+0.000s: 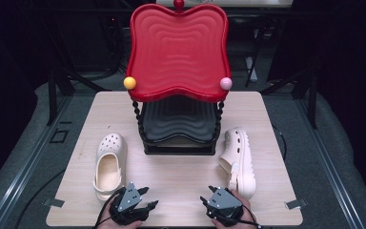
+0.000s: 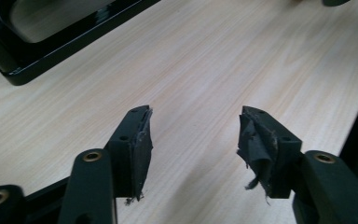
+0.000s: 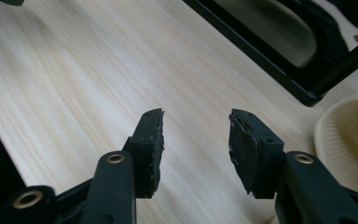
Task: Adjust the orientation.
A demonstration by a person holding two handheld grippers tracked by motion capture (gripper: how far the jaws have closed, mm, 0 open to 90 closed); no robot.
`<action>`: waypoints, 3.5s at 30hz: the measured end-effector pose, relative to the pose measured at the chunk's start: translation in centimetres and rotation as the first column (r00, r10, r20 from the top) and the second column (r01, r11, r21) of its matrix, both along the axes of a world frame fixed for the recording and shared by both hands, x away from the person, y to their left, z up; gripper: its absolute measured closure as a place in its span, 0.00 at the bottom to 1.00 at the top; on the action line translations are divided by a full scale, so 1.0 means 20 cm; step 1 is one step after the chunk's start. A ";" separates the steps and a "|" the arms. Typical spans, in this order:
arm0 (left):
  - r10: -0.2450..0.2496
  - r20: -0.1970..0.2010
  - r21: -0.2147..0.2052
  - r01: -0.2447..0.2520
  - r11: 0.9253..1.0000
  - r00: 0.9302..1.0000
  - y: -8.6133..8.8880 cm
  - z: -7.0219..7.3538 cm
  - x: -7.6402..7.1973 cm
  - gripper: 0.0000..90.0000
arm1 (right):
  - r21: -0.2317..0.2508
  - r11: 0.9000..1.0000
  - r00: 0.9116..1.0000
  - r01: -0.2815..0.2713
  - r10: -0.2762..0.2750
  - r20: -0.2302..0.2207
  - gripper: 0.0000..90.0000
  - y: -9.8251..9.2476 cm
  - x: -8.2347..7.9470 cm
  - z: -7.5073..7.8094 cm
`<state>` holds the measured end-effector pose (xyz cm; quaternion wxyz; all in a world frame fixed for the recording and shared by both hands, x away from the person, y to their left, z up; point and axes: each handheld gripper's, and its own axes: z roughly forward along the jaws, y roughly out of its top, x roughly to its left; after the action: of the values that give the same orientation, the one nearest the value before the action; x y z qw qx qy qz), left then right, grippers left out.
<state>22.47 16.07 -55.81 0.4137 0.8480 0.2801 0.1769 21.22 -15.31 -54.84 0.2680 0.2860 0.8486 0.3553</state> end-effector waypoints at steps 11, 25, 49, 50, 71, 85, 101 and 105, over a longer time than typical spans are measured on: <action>0.005 0.039 0.071 -0.008 0.997 0.999 0.01 0.04 -0.06 0.56 | 0.031 0.999 1.000 -0.019 0.019 -0.012 0.61 0.00 -0.01 0.01; 0.114 0.014 -0.159 -0.110 0.981 0.993 0.25 0.23 -0.03 0.69 | 0.049 0.998 1.000 -0.027 0.027 -0.007 0.62 0.00 -0.01 0.01; 0.452 0.008 -0.127 -0.447 0.885 0.892 0.70 0.22 0.11 0.67 | 0.091 0.996 1.000 -0.021 0.023 -0.018 0.63 -0.01 -0.01 0.01; 0.450 0.011 -0.119 -0.446 0.887 0.893 0.70 0.21 0.11 0.69 | 0.095 0.995 1.000 -0.021 0.023 -0.019 0.63 -0.01 0.00 0.01; 0.487 0.083 0.044 -0.492 0.870 0.869 0.60 0.18 0.37 0.80 | 0.111 0.994 0.999 -0.018 0.022 -0.030 0.63 -0.02 0.00 0.01; 0.464 0.147 0.092 -0.479 0.873 0.874 0.57 0.19 0.40 0.86 | 0.132 0.991 0.999 -0.015 0.020 -0.035 0.63 -0.02 0.00 0.01; 0.447 0.162 0.103 -0.465 0.879 0.880 0.59 0.24 0.32 0.92 | 0.148 0.989 0.999 -0.011 0.017 -0.043 0.63 -0.03 0.01 0.02; 0.433 0.170 0.109 -0.454 0.884 0.885 0.58 0.26 0.29 0.92 | 0.151 0.989 0.999 -0.006 0.013 -0.045 0.63 -0.04 0.01 0.02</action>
<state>28.26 27.77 -50.67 0.3180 0.7745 0.4233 0.3461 21.37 -16.05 -54.50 0.2244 0.3095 0.8266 0.4131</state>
